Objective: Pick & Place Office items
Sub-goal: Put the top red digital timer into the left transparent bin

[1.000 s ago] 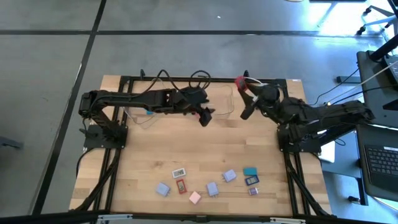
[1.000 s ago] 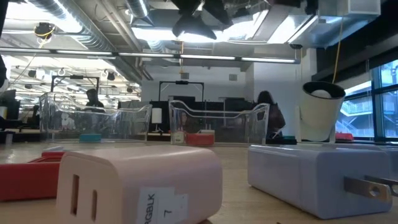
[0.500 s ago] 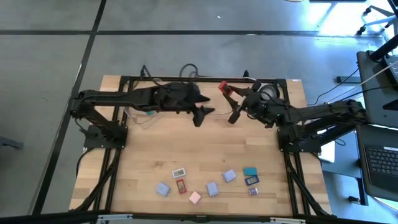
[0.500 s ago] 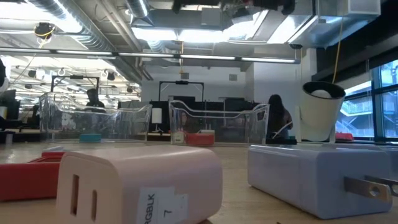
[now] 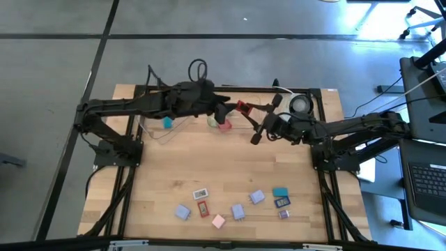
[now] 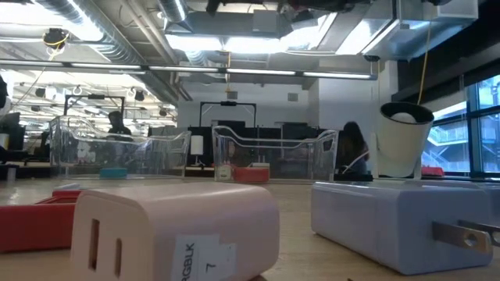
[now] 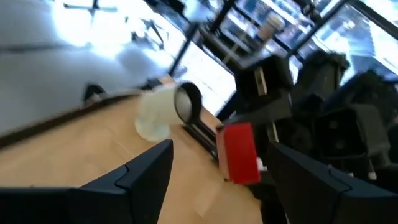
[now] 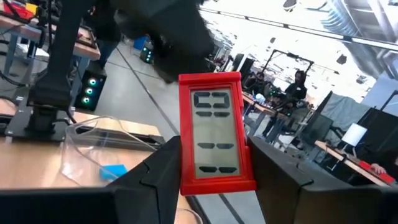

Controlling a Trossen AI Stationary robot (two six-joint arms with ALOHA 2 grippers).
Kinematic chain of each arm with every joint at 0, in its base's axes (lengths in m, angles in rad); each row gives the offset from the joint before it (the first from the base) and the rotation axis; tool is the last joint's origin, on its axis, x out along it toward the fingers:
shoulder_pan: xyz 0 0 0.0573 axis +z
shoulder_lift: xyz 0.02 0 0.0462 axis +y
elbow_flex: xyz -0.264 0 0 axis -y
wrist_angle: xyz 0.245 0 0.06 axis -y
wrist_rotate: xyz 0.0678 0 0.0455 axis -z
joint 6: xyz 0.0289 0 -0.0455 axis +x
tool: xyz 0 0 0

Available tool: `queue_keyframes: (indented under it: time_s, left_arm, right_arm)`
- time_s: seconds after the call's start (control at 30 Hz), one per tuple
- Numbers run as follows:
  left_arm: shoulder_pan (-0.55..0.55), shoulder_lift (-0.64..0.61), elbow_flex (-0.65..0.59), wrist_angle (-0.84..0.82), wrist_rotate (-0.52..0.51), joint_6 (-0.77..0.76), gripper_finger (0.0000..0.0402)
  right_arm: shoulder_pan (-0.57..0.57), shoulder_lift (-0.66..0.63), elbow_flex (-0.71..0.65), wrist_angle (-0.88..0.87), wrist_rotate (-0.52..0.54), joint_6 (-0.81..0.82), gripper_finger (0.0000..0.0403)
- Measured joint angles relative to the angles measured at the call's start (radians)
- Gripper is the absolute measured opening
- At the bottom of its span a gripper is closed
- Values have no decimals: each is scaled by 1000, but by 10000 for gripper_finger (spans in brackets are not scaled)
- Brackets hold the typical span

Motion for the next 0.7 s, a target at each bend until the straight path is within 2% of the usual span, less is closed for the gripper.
queue_keyframes:
  time_s: [0.2, 0.43, 0.57, 0.7]
  left_arm:
    - [15, 31, 0, 11, 105, -38, 257]
    - [12, 38, 0, 22, 78, -20, 256]
    - [11, 32, 0, -12, 79, -20, 249]
    - [11, 33, 0, -45, 69, -34, 238]
  right_arm:
    - [0, 40, 68, -25, 3, -50, 166]
    - [4, 108, 142, -126, 15, -70, 166]
    - [14, 113, 144, -129, 87, -95, 166]
    - [21, 113, 144, -131, 116, -119, 166]
